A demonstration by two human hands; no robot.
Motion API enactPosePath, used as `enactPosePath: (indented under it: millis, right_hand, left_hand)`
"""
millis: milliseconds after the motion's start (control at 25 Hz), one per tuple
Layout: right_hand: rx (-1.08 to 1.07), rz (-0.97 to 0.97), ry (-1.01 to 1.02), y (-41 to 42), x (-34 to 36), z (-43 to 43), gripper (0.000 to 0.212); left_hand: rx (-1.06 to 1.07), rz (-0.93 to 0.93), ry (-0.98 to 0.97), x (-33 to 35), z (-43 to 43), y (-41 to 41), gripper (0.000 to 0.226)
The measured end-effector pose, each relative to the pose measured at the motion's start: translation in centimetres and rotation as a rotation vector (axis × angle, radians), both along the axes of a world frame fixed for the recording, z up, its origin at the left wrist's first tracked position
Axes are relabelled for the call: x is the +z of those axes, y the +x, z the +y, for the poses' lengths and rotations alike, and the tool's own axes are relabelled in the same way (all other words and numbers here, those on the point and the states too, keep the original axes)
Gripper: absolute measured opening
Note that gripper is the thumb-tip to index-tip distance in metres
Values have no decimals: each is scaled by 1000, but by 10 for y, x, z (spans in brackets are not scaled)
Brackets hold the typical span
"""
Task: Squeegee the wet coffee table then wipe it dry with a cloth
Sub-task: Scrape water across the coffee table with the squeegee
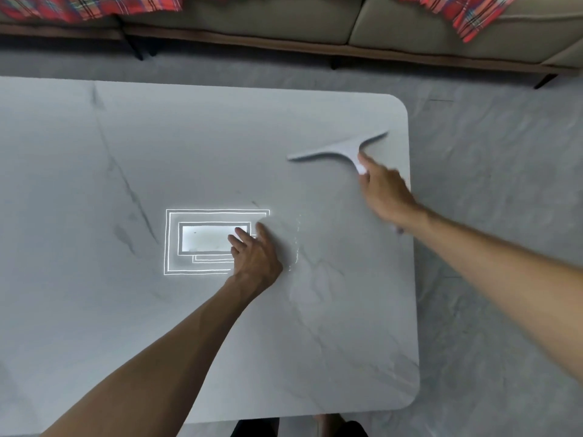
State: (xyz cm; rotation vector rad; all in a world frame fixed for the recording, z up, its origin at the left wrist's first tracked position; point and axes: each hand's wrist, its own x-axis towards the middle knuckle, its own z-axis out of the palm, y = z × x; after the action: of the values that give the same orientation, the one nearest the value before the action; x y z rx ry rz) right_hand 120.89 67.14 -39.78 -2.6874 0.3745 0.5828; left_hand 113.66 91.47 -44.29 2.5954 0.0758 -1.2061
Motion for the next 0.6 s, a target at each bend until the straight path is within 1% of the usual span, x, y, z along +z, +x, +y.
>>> enactPosePath:
  millis: [80,160,240,320,440,520,600]
  right_hand:
    - [-26,26,-5,-64,7,-12,47]
    - [-10,95,-23,-117,26,-15,48]
    - [-17,139,-6,-134,41,-15,47]
    - [-32,85,1,-101,46,-23,44]
    - [-108,-32,-52,1,33,-42,41]
    - [-212,-46,-52,64,22,-49,39]
    - [-333,-16,-32,95,11,-51,40]
  left_hand:
    - [1,45,-1,0,-3,2,83]
    - [27,86,-2,0,-6,8,87]
    - [53,125,5,2,-9,14,87]
    - [67,142,8,1,-10,16,86]
    - [44,114,33,-4,-10,15,85]
    - [27,118,49,-7,-10,15,86]
    - [11,123,65,-9,-12,16,86]
